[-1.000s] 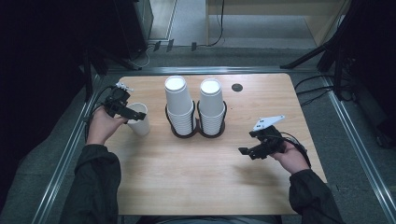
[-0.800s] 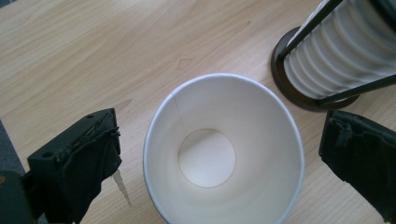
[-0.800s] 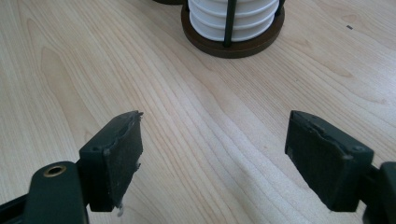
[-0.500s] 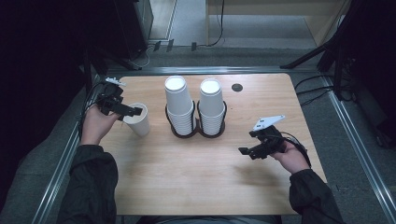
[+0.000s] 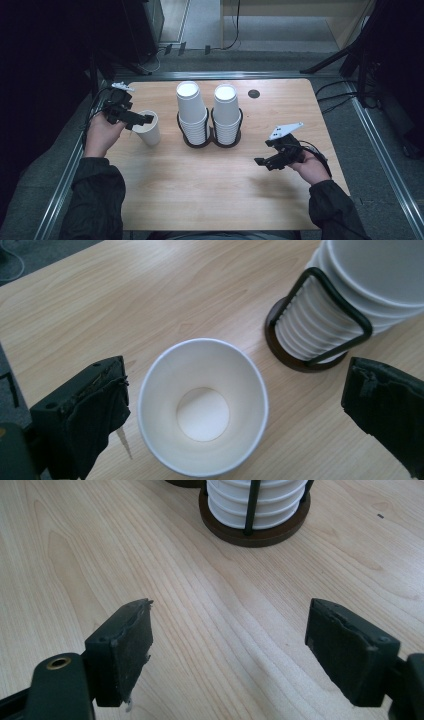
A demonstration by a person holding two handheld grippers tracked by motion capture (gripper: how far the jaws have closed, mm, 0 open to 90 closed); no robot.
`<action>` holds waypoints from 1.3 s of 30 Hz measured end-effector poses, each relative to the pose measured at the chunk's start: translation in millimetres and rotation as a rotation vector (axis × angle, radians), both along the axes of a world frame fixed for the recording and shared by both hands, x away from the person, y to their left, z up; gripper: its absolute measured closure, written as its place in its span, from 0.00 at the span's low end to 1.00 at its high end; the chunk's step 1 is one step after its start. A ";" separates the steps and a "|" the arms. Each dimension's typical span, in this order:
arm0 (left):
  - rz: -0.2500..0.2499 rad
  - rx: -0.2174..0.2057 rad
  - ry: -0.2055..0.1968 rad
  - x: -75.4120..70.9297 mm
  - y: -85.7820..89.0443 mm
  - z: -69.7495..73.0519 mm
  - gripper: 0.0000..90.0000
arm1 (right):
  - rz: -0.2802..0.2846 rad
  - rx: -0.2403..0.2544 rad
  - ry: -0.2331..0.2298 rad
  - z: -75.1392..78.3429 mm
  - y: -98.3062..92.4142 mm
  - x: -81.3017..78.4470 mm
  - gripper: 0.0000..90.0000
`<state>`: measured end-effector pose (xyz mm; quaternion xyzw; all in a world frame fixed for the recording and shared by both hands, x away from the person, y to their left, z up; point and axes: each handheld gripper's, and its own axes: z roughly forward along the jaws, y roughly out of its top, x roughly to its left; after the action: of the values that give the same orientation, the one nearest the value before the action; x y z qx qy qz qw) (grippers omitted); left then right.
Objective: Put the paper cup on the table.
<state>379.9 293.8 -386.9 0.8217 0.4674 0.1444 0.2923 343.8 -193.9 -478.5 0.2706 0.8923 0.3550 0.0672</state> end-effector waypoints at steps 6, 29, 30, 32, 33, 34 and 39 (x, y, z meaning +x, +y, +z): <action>-0.030 0.015 -0.041 -9.5 -9.8 2.0 0.00 | 0.013 0.002 -0.008 0.7 2.7 2.5 0.22; -0.110 -0.059 -0.031 -35.1 -30.8 -18.5 0.02 | 0.042 0.003 -0.008 3.7 10.7 7.7 0.22; -0.114 -0.063 -0.028 -36.4 -33.0 -21.7 0.02 | 0.044 0.003 -0.010 4.0 11.0 8.5 0.22; -0.116 -0.053 -0.025 -37.6 -35.9 -24.4 0.02 | 0.042 0.002 -0.008 4.3 11.3 9.2 0.22; -0.119 -0.052 -0.025 -38.4 -37.4 -25.7 0.02 | 0.042 0.003 -0.008 4.4 11.6 9.4 0.22; -0.122 -0.055 -0.023 -39.3 -39.0 -27.1 0.02 | 0.045 0.002 -0.008 4.7 11.9 9.6 0.22; -0.128 -0.043 -0.022 -42.7 -46.0 -32.8 0.02 | 0.048 0.004 -0.010 4.9 12.5 11.7 0.22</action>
<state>337.2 247.8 -419.7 0.8420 0.4136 0.1242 0.3234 355.4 -181.4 -473.6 0.2472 0.8976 0.3595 0.0625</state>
